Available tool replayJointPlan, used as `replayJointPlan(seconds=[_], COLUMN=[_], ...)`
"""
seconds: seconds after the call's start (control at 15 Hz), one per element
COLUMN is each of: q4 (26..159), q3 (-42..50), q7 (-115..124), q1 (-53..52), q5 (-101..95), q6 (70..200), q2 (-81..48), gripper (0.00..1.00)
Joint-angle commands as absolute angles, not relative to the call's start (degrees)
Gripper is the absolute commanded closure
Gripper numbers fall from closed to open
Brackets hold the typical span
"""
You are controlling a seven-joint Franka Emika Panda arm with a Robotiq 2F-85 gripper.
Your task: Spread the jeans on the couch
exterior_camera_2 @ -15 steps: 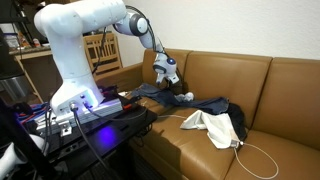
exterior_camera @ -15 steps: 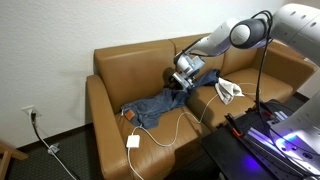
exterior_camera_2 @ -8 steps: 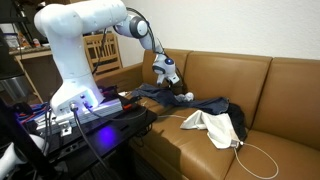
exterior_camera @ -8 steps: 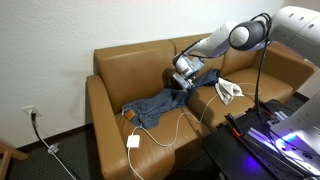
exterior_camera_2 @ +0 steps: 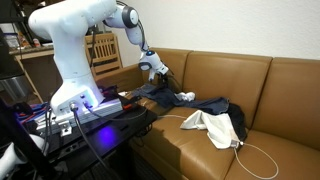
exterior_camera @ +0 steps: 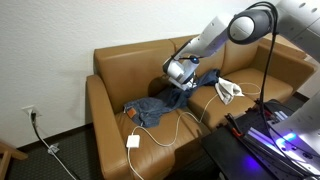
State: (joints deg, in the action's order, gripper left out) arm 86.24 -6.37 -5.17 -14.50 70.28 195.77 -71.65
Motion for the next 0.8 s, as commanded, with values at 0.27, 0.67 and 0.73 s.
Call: replayJointPlan(seconds=[0.27, 0.67, 0.73], q4=[101.22, 100.55, 100.96], q3=[22.22, 28.80, 28.82], q7=[-5.52, -3.37, -3.28], q1=[-46.55, -52.93, -52.87], q5=[88.47, 90.58, 90.58], q6=[199.03, 198.31, 198.31], q2=[-59.45, -60.83, -60.79], gripper=[0.98, 0.93, 0.98])
